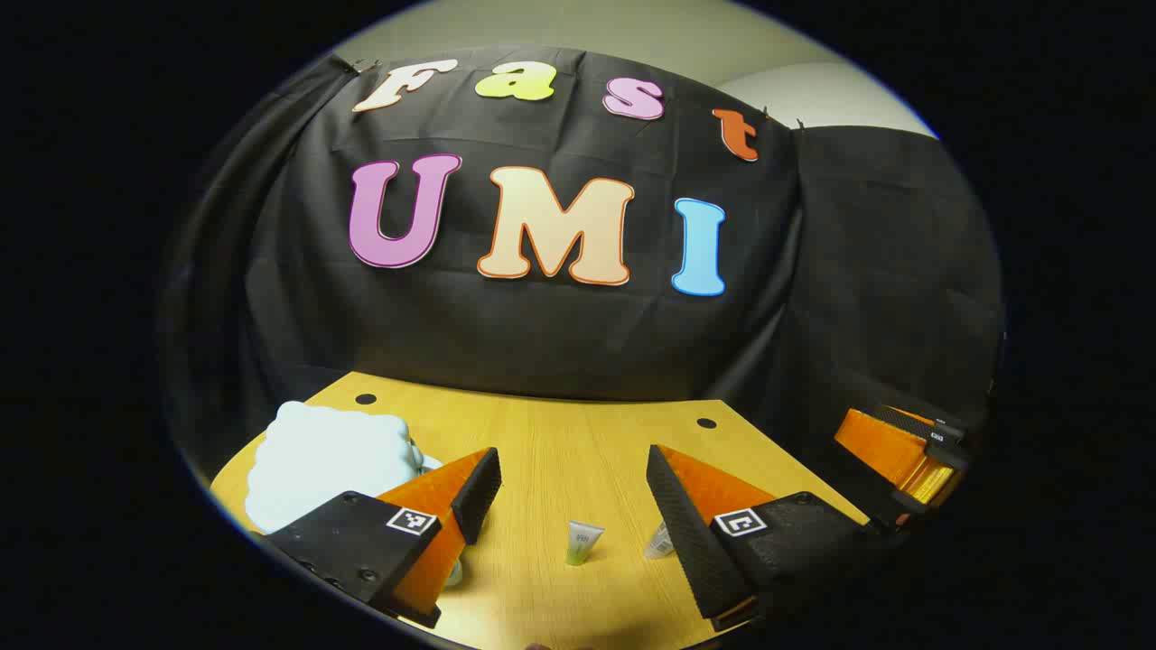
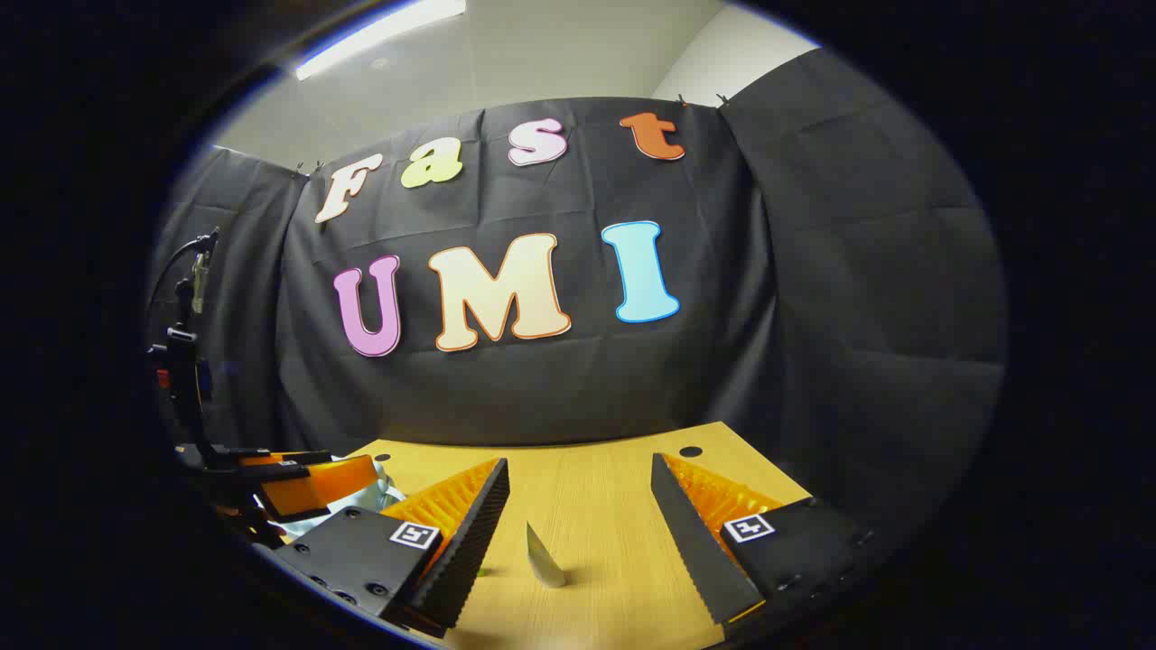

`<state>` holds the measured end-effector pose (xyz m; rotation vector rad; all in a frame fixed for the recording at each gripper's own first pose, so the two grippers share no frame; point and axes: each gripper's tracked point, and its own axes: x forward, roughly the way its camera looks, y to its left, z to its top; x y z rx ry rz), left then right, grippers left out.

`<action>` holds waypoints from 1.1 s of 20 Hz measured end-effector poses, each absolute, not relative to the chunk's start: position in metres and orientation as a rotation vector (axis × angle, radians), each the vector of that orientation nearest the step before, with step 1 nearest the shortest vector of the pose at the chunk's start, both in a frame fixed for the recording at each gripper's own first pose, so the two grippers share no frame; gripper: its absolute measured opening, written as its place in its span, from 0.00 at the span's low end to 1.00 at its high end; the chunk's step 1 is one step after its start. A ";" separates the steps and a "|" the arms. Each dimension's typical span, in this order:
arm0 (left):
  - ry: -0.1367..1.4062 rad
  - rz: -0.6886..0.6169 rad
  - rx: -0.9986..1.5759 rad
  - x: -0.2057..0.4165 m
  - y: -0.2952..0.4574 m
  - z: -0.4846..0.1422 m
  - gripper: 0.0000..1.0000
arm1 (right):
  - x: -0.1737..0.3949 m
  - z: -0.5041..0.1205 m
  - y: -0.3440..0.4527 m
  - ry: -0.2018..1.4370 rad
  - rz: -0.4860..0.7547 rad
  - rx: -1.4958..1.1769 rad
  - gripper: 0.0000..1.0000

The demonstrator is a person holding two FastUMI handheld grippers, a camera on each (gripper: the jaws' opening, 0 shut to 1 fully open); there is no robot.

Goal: First open the suitcase, pack the skin care products into it, and then close the suitcase.

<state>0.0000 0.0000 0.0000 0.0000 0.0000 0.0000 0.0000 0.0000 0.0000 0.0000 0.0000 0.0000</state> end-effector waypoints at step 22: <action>0.458 0.158 -0.187 0.065 0.086 -0.058 0.96 | -0.001 -0.028 0.009 0.071 0.031 -0.024 0.98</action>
